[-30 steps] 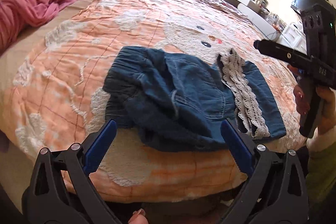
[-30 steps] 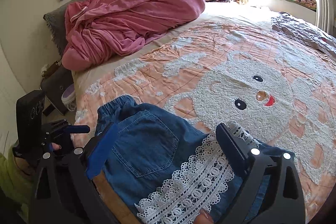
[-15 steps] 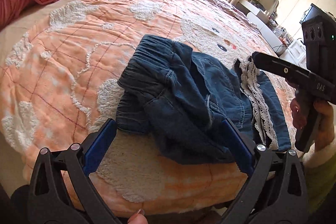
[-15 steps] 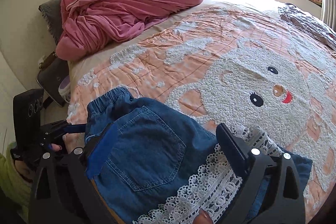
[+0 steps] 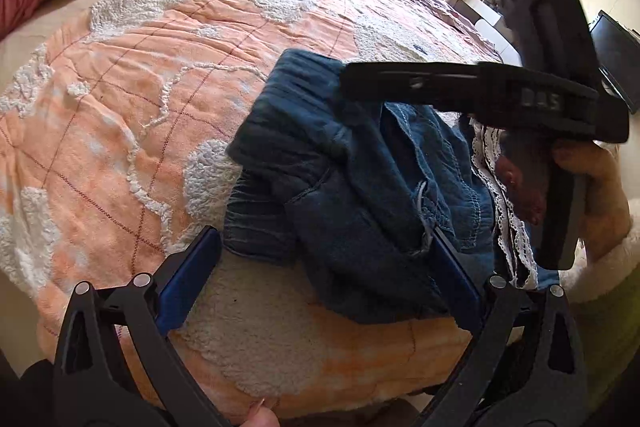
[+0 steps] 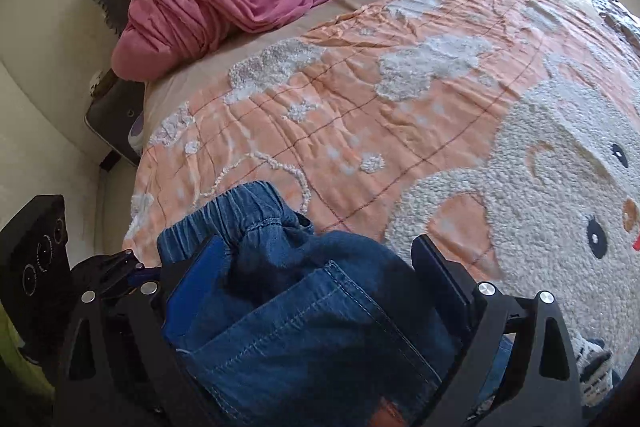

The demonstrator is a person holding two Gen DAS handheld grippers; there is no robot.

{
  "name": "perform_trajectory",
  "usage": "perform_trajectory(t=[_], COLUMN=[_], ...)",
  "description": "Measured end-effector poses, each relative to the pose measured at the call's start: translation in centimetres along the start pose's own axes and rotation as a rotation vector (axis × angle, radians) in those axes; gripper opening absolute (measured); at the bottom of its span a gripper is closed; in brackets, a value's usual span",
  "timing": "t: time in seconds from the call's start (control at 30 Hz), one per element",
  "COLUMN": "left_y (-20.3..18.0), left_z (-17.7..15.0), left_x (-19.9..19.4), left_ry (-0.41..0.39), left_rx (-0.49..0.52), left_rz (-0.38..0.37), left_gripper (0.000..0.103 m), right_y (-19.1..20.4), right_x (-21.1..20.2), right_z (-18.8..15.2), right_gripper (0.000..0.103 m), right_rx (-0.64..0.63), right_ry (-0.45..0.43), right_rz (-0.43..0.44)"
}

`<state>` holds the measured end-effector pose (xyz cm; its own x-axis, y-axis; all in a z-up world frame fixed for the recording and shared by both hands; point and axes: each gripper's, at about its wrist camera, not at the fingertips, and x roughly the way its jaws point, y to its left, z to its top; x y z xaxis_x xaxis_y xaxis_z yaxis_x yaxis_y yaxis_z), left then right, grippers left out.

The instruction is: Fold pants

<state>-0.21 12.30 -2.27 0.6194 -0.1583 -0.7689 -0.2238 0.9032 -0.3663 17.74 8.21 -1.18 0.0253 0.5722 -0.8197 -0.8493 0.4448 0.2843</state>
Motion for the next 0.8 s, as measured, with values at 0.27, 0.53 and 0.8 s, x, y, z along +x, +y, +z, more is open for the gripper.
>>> perform_trajectory(t=[0.27,0.53,0.8], left_y=[-0.7,-3.5,-10.3], left_z=[0.0,0.1,-0.4], left_x=[0.2,-1.3,-2.6], left_ry=[-0.009,-0.081,-0.127], left_rx=[0.016,0.076,0.215], left_rz=[0.030,-0.012,-0.123], left_gripper=[0.093,0.073,0.073], right_y=[2.1,0.9,-2.5], right_x=[2.3,-3.2,-12.6], right_z=[0.2,-1.3,-5.9], right_gripper=[0.038,0.032,0.032], right_rx=[-0.066,-0.013,0.035], right_ry=[0.050,-0.083,-0.256], right_rz=[0.102,0.130,0.118])
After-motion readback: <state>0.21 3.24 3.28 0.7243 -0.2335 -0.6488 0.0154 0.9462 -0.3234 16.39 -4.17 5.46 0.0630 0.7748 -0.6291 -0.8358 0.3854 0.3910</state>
